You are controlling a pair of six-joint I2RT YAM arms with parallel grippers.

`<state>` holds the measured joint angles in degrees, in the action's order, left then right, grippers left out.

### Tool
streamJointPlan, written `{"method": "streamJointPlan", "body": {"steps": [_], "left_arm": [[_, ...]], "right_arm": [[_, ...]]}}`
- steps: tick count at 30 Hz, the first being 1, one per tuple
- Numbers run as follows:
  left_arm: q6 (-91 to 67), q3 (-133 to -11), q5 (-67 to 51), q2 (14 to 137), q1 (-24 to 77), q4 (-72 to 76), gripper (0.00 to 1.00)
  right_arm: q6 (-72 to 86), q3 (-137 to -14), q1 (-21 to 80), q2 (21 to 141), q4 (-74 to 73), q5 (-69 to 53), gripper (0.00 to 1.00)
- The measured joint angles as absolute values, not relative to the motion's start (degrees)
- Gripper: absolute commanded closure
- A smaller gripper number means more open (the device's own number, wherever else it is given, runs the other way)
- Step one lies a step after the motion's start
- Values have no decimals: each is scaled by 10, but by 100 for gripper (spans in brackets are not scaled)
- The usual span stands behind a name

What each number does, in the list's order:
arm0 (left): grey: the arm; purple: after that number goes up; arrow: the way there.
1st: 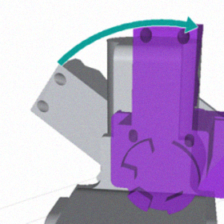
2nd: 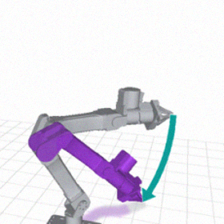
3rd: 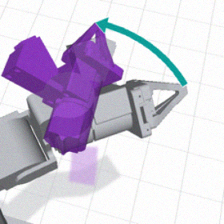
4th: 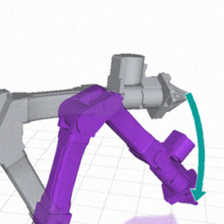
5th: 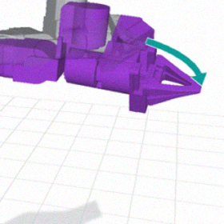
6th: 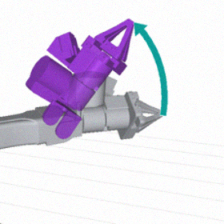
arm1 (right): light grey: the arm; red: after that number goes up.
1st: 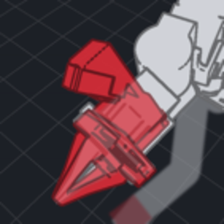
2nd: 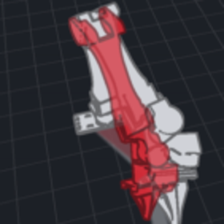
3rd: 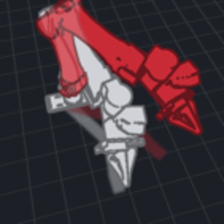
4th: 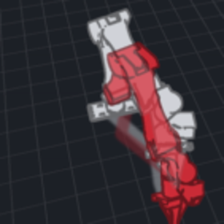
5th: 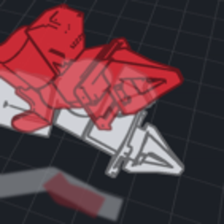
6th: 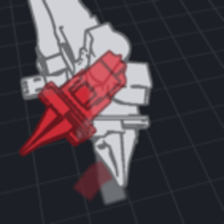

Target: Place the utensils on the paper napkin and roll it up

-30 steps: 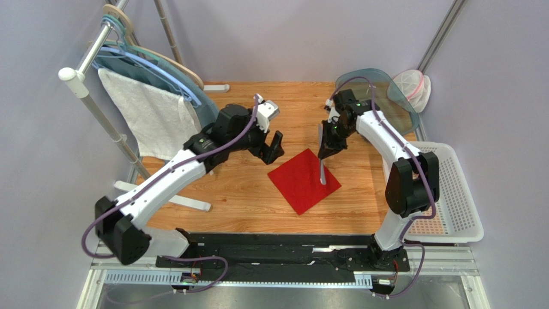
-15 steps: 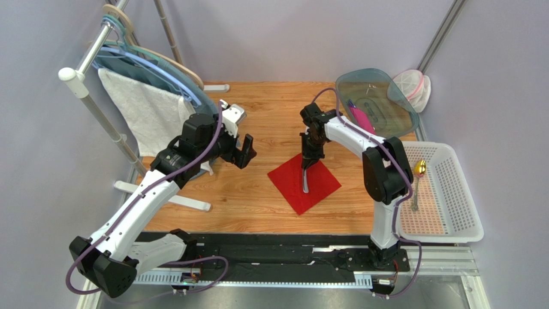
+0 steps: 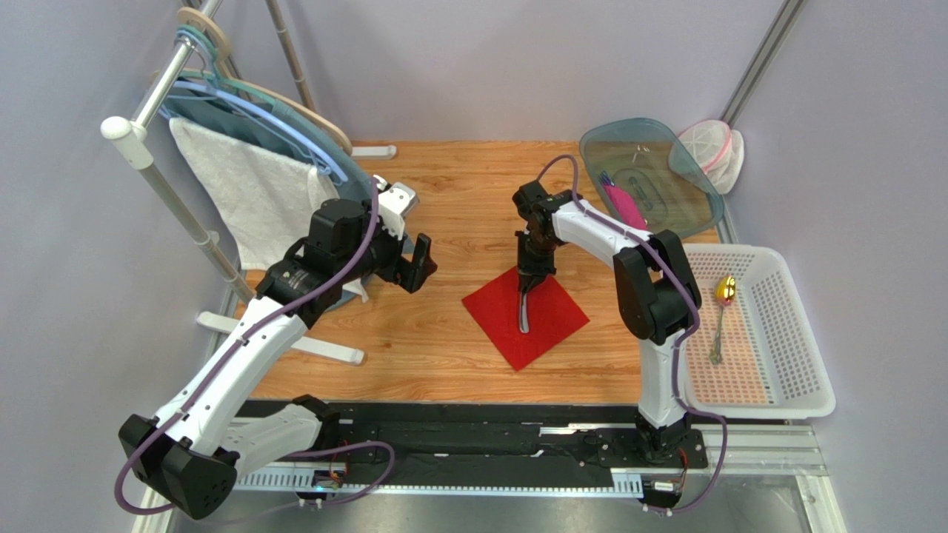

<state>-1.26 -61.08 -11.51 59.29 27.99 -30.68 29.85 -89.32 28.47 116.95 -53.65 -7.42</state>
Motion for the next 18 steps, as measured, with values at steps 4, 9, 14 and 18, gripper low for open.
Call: {"method": "streamJointPlan", "body": {"steps": [4,9,14,18], "left_arm": [[-13,-608,-117,593,279,-306,1],[-13,-606,-119,594,276,-303,1],[-14,-602,-119,595,275,-302,1],[-14,-600,-119,595,272,-300,1]], "right_arm": [[306,-893,285,1172,-536,-74,98],[316,-893,285,1180,-537,-67,98],[323,-893,285,1191,-538,-59,84],[331,-895,285,1201,-541,-59,71]]}}
